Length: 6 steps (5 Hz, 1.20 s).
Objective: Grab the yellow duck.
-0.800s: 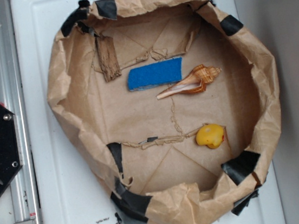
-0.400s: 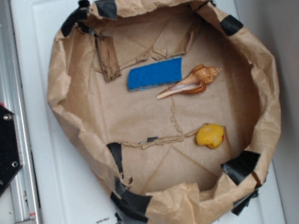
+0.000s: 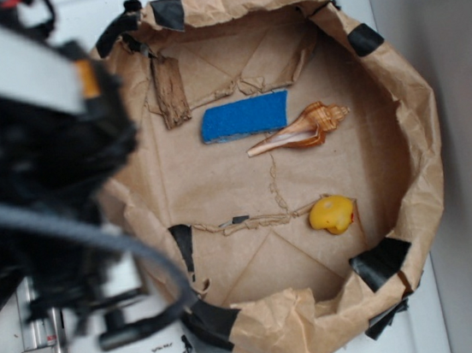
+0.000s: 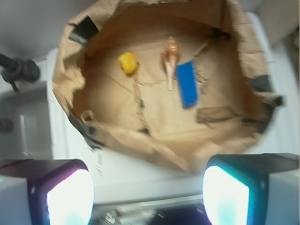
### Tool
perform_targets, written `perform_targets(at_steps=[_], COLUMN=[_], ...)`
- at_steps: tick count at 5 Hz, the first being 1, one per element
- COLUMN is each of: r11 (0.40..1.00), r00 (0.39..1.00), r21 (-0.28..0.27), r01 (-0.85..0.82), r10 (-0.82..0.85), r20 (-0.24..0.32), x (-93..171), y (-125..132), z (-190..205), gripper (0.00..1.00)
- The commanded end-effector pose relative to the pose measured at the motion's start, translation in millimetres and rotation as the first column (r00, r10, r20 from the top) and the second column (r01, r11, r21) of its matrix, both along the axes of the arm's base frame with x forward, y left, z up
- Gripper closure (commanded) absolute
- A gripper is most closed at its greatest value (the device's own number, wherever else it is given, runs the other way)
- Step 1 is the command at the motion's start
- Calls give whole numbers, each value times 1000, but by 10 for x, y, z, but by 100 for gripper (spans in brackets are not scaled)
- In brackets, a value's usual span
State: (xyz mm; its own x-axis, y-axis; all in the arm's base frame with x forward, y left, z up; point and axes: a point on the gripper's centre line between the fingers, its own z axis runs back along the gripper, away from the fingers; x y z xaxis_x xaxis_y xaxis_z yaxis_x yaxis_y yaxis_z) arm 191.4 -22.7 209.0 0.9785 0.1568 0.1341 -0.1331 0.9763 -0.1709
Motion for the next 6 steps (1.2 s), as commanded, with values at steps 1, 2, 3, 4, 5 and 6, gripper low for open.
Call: perform_targets(at_steps=[1,2,3,4,5,6], r11=[940,892,878,885,884,901], r00=[939,892,877,886,886,902], r21=[-13,33,48,70,69,53], r01=[-341,-450,-477,-461,-462,-430], r10=[342,448,472,455,456,425], r20=[47,70,88,86,83,77], x=[587,752,910,1073,1181,1284], y=[167,140,37,-40,25,-28], z=[-594,-819,-1049,-1239,-1350,-1488], gripper=[0,0,0,0,0,0])
